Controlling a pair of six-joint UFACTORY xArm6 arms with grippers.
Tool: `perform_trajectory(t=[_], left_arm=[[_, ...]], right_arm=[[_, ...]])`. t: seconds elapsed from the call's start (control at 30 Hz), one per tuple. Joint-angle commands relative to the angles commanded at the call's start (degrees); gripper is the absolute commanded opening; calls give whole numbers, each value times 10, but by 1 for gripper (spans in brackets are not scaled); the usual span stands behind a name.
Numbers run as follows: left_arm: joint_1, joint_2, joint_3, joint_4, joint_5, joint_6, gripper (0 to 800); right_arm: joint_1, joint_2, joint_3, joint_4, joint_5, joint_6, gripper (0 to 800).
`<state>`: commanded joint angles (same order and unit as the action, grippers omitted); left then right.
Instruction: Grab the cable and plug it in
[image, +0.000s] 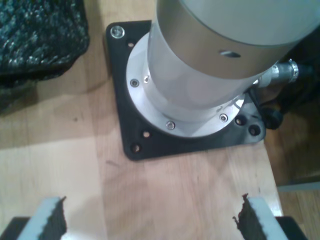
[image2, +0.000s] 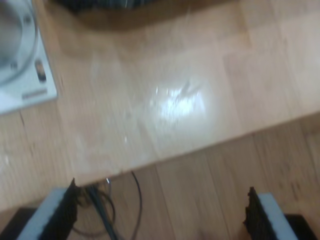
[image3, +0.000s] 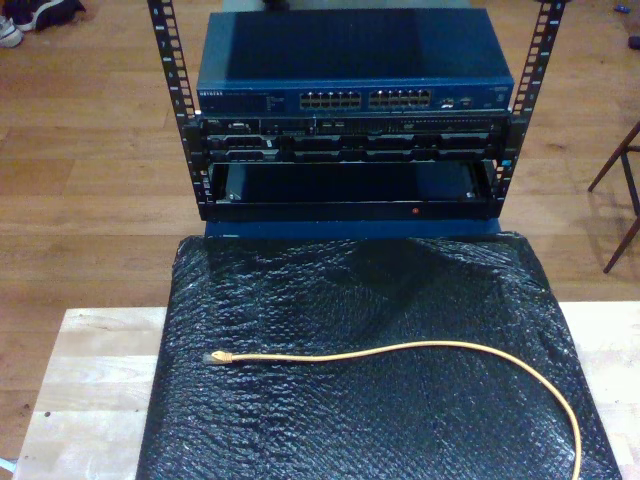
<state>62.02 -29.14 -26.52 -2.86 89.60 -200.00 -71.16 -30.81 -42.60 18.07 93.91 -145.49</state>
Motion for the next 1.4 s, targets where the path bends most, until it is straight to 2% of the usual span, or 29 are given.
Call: perform_trajectory(t=[0.27, 0.63, 0.87, 1.0, 1.27, 1.4], left_arm=[[-28, 2, -22, -36, 4, -7, 800], [-90, 2, -45, -50, 23, -103, 800], [-116, 2, -44, -78, 23, -145, 800], [-132, 2, -43, -84, 22, -178, 800], [-164, 3, -40, -90, 20, -215, 800], [-168, 4, -40, -113, 18, -217, 800]], right_arm=[[22, 22, -30, 55, 39, 45, 797], [84, 66, -68, 80, 76, 123, 797], [90, 87, -88, 136, 127, 141, 797], [101, 89, -89, 171, 138, 164, 796], [179, 89, -89, 179, 135, 213, 796], [214, 87, -89, 201, 131, 237, 796]])
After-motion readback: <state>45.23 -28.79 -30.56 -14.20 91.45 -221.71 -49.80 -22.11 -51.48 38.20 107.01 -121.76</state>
